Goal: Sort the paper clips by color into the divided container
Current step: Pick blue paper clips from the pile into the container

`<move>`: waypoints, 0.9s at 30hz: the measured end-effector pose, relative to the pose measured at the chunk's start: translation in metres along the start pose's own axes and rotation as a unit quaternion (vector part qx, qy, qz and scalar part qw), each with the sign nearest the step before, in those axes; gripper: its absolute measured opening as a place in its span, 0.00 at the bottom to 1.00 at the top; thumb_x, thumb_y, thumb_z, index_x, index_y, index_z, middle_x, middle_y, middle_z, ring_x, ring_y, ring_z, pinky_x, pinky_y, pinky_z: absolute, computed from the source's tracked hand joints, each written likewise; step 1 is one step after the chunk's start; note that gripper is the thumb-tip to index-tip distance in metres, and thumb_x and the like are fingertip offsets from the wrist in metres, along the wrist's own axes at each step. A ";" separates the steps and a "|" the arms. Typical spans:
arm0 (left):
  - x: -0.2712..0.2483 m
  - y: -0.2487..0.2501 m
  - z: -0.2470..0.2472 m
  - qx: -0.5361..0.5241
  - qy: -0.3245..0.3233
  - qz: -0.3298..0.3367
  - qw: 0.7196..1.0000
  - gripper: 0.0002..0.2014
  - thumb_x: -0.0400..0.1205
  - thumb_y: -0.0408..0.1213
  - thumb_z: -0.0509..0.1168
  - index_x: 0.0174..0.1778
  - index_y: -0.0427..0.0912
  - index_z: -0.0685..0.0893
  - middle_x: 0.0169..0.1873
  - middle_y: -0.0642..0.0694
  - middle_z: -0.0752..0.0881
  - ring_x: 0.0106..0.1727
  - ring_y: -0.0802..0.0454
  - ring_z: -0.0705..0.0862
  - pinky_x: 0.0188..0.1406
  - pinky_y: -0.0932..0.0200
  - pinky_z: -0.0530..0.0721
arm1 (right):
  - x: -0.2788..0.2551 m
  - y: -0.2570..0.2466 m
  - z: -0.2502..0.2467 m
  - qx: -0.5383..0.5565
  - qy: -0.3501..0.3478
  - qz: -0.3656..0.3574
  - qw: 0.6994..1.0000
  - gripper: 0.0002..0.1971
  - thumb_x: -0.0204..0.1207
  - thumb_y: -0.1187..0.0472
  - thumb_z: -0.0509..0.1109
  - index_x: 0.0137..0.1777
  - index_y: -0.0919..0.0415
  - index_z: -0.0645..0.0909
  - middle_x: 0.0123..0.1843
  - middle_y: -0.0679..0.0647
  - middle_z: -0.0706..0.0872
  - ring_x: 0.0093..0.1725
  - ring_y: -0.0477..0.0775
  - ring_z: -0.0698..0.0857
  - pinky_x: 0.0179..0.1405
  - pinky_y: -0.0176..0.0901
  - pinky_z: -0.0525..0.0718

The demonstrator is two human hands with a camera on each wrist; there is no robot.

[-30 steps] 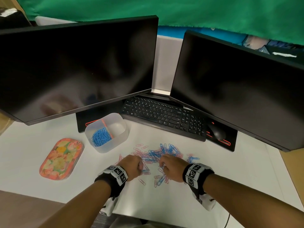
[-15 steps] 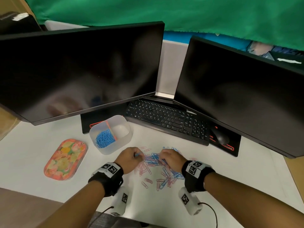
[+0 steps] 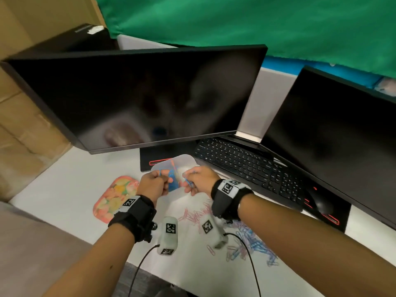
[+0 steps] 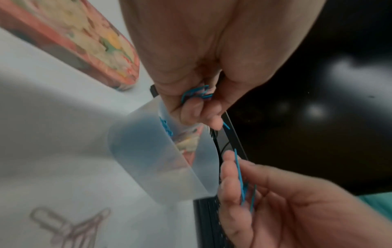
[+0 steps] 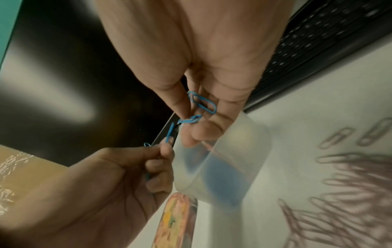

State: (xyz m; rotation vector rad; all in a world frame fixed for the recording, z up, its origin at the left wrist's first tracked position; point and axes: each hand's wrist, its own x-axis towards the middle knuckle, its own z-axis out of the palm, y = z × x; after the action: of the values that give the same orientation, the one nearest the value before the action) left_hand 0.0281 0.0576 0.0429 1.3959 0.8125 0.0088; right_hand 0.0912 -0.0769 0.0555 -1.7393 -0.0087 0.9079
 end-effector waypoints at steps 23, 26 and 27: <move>0.038 0.037 0.007 0.676 -0.071 0.116 0.724 0.14 0.85 0.37 0.60 0.63 0.35 0.81 0.59 0.40 0.85 0.60 0.44 0.84 0.56 0.56 0.83 | -0.008 0.019 -0.040 -0.124 0.126 0.022 0.984 0.12 0.77 0.69 0.63 0.58 0.64 0.84 0.44 0.60 0.89 0.42 0.56 0.88 0.50 0.49 0.90; 0.042 0.035 0.013 0.723 -0.094 0.119 0.674 0.15 0.83 0.36 0.63 0.65 0.36 0.79 0.60 0.41 0.85 0.60 0.45 0.84 0.55 0.57 0.82 | -0.022 0.039 -0.060 -0.121 0.144 0.041 0.981 0.12 0.78 0.67 0.63 0.58 0.62 0.84 0.47 0.60 0.90 0.47 0.56 0.90 0.52 0.48 0.89; 0.043 0.035 0.014 0.733 -0.097 0.120 0.663 0.16 0.82 0.36 0.65 0.65 0.36 0.79 0.60 0.41 0.84 0.61 0.45 0.84 0.54 0.57 0.82 | -0.027 0.046 -0.066 -0.120 0.145 0.045 0.981 0.12 0.78 0.67 0.63 0.58 0.61 0.84 0.48 0.59 0.90 0.49 0.56 0.90 0.52 0.47 0.89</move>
State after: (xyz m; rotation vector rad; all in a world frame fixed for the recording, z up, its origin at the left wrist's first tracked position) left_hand 0.0824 0.0730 0.0509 2.9637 0.3134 -0.7413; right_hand 0.0901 -0.1602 0.0385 -2.0995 0.1602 0.7327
